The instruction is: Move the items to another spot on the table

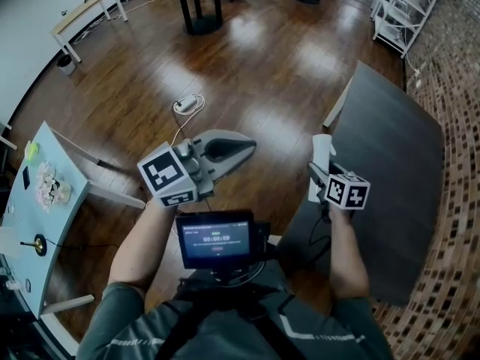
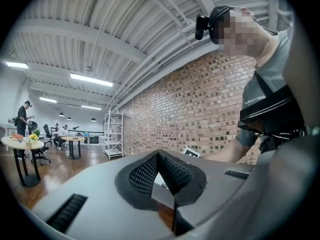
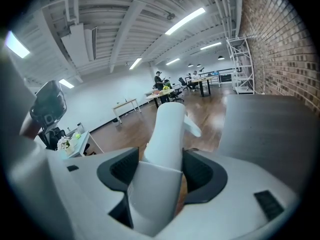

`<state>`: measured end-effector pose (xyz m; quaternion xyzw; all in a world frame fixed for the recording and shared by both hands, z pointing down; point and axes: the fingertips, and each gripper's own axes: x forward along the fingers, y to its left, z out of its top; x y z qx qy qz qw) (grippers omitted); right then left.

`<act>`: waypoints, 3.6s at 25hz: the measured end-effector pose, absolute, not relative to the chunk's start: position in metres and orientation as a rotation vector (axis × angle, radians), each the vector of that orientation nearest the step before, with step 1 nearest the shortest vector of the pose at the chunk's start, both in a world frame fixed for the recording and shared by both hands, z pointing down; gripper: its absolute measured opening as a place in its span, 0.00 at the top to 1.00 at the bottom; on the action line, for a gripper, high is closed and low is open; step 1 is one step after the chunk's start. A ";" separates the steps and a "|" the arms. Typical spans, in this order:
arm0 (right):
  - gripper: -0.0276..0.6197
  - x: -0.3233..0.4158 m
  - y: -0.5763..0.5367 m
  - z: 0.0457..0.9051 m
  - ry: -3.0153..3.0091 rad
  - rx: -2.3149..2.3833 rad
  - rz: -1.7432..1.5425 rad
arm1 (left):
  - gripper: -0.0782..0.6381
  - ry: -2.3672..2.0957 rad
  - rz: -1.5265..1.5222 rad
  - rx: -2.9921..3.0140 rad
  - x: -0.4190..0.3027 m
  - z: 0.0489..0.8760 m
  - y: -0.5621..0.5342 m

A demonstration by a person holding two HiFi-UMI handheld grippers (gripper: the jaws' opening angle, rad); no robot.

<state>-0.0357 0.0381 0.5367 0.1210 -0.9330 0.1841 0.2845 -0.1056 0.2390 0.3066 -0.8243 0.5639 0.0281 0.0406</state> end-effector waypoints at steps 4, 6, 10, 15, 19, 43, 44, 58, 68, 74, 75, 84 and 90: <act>0.52 -0.057 0.034 0.540 -2.488 0.324 0.478 | 0.90 1.735 0.097 -2.521 -0.134 0.310 0.241; 0.52 -0.070 0.026 0.538 -2.496 0.336 0.482 | 0.90 1.739 0.096 -2.518 -0.153 0.310 0.236; 0.52 -0.089 0.006 0.542 -2.505 0.378 0.517 | 0.90 1.720 0.069 -2.549 -0.189 0.314 0.215; 0.52 -0.114 -0.029 0.549 -2.507 0.459 0.579 | 0.90 1.670 0.057 -2.615 -0.232 0.317 0.173; 0.52 -0.117 -0.062 0.551 -2.495 0.567 0.636 | 0.90 1.547 0.012 -2.690 -0.246 0.316 0.135; 0.52 -0.091 -0.133 0.524 -2.429 0.976 0.716 | 0.90 1.077 0.100 -2.836 -0.283 0.285 -0.006; 0.52 -0.092 -0.134 0.523 -2.426 0.984 0.722 | 0.90 1.051 0.102 -2.850 -0.281 0.285 -0.012; 0.52 -0.133 -0.191 0.504 -2.345 1.236 0.753 | 0.90 0.657 0.166 -2.946 -0.310 0.279 -0.117; 0.52 -0.208 -0.241 0.488 -2.295 1.347 0.769 | 0.90 0.486 0.228 -2.978 -0.380 0.270 -0.180; 0.52 -0.240 -0.279 0.478 -2.264 1.407 0.725 | 0.90 0.448 0.263 -2.980 -0.423 0.269 -0.207; 0.52 -0.244 -0.284 0.478 -2.256 1.416 0.729 | 0.90 0.446 0.274 -2.984 -0.429 0.269 -0.211; 0.52 -0.263 -0.344 0.487 -2.182 1.439 0.720 | 0.90 0.427 0.312 -2.995 -0.462 0.274 -0.249; 0.52 -0.262 -0.395 0.503 -2.167 1.440 0.779 | 0.90 0.412 0.289 -3.007 -0.465 0.271 -0.287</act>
